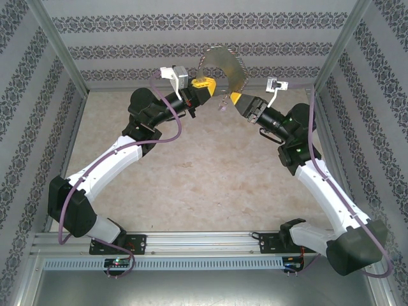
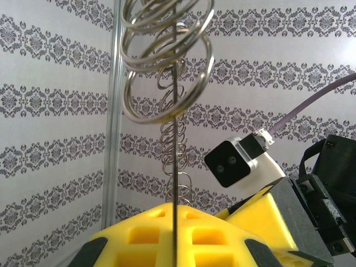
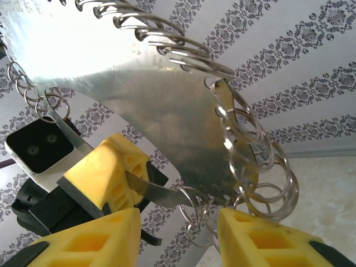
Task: Put the keys on the keyring
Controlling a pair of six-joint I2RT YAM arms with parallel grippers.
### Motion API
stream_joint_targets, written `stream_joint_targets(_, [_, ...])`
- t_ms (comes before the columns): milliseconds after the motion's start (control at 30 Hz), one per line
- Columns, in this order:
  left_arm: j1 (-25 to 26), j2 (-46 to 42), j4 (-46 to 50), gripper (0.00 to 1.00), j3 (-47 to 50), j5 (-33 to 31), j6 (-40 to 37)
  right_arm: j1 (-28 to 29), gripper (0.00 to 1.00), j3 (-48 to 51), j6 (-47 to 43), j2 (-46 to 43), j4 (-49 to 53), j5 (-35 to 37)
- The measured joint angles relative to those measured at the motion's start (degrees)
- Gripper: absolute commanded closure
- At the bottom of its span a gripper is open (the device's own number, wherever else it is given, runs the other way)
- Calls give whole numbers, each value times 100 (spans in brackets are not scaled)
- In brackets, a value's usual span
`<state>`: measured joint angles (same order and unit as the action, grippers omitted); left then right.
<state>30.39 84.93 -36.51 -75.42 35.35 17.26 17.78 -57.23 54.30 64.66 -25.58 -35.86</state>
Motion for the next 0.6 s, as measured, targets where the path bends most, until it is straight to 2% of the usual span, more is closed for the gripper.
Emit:
stream_joint_targets(400, [0,0,0,100,0,2,39,199,61,-76,0,267,-2,-2])
stream_joint_targets(467, [0,0,0,100,0,2,42,227,66,-142,0,323,-7,0])
stream_joint_targets(600, [0,0,-63,100,-2,-22,46,273,83,-260,9,413,4,0])
